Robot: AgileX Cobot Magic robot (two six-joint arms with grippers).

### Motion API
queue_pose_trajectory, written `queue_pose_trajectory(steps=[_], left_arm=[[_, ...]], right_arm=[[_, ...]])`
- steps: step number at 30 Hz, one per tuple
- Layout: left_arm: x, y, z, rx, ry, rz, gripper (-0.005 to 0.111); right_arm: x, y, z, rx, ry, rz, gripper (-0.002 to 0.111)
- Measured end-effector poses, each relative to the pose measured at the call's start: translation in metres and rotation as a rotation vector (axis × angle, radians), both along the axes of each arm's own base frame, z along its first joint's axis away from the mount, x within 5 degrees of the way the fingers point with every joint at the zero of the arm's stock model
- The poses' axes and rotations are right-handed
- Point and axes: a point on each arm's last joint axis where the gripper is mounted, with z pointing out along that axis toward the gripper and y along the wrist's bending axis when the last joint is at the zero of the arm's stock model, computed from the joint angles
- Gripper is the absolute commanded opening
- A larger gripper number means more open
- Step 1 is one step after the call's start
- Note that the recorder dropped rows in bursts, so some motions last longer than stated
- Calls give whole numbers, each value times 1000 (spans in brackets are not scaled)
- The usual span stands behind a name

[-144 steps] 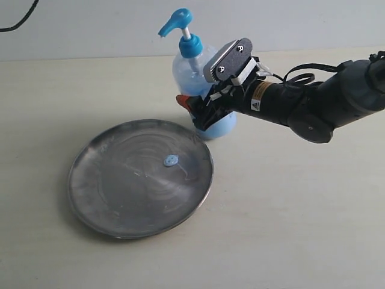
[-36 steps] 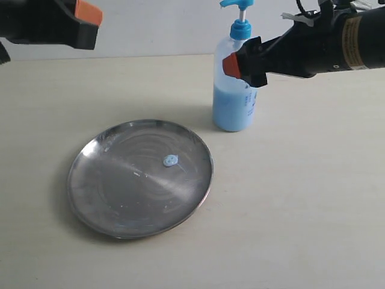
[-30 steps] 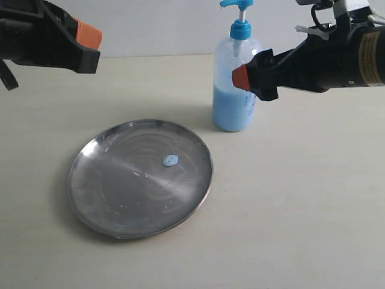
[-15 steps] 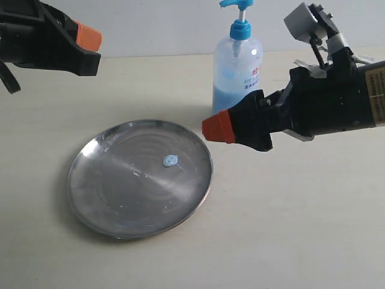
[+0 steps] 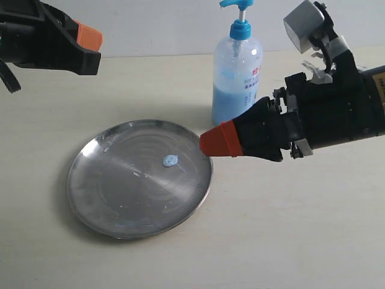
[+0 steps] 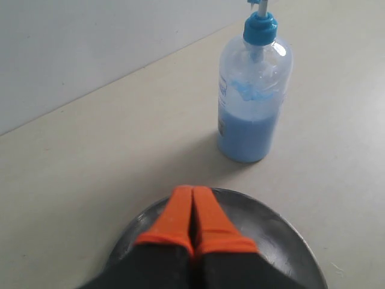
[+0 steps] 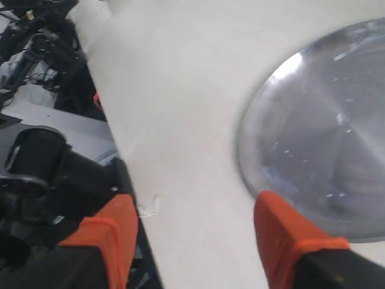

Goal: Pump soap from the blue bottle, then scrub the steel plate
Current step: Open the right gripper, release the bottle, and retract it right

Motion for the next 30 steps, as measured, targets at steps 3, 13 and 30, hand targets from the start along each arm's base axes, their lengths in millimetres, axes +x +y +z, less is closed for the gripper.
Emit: queue_pose_trajectory(steps=[3,13,30], left_arm=[[0,0,0,0,0,0,0],[0,0,0,-12,7,3,0],[0,-1,1,-51,20,16,0]], right_arm=[[10,-4,-4,-77,-123,-68,46],[59,-52,-15,-635,-594,-481,46],[43,-106,-64,-1389,-196,-401,46]])
